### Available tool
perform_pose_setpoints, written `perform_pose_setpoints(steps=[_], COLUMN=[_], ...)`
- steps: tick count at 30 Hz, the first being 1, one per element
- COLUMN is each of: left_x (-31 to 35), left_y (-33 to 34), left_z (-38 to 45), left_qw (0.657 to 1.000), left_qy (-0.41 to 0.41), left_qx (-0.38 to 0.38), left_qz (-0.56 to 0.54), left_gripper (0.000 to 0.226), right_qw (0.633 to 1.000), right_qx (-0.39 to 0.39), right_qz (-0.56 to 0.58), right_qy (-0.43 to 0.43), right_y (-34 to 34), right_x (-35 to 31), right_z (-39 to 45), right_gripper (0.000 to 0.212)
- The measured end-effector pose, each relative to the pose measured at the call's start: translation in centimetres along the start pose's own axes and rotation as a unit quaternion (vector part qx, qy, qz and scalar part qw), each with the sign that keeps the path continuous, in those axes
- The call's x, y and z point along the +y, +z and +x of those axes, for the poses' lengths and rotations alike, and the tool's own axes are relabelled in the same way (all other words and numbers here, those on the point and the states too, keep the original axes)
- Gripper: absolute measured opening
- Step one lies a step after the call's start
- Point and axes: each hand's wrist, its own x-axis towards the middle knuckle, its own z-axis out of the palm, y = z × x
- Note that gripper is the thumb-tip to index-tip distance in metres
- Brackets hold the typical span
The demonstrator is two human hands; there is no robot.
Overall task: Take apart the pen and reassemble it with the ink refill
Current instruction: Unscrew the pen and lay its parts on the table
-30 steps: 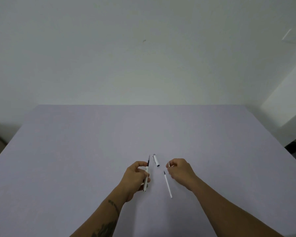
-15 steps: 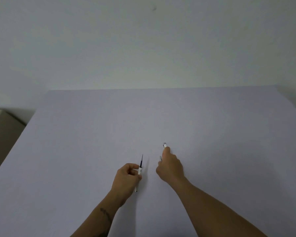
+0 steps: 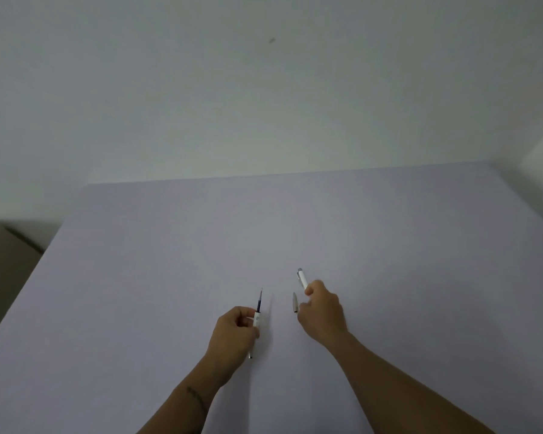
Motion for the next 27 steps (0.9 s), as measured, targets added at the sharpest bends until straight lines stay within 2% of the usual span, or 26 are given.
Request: perform_pose_setpoints(steps=[4, 8, 12, 17, 20, 24, 27], left_x=[0.8, 1.3, 1.5, 1.7, 1.9, 2.1, 2.2], left_y=[1.2, 2.5, 3.0, 2.9, 3.1, 3.5, 3.7], left_z=[-0.2, -0.8, -1.5, -2.0, -2.0, -1.8, -1.5], left_qw=[1.0, 0.997, 0.994, 0.994, 0.994, 0.994, 0.997], left_qy=[0.021, 0.051, 0.07, 0.062, 0.053, 0.032, -0.007], left_qx=[-0.019, -0.039, -0.042, -0.055, -0.065, -0.076, -0.072], left_qz=[0.014, 0.052, 0.074, 0.068, 0.072, 0.066, 0.021], left_gripper=[0.025, 0.019, 0.011, 0.014, 0.014, 0.014, 0.014], right_qw=[0.991, 0.947, 0.936, 0.915, 0.933, 0.928, 0.931], right_qx=[-0.016, -0.108, -0.108, -0.086, -0.092, -0.026, 0.004], right_qz=[0.127, 0.293, 0.323, 0.377, 0.336, 0.354, 0.342], right_qy=[0.023, 0.079, 0.089, 0.114, 0.095, 0.118, 0.13], right_y=[-0.4, -1.0, -1.7, -3.3, -4.3, -5.9, -7.1], right_x=[-0.6, -1.9, -1.9, -1.3, -0.9, -0.1, 1.2], right_z=[-1.6, -3.2, -4.2, -4.4, -4.0, -2.1, -0.9], right_gripper=[0.016, 0.013, 0.012, 0.016, 0.016, 0.017, 0.017])
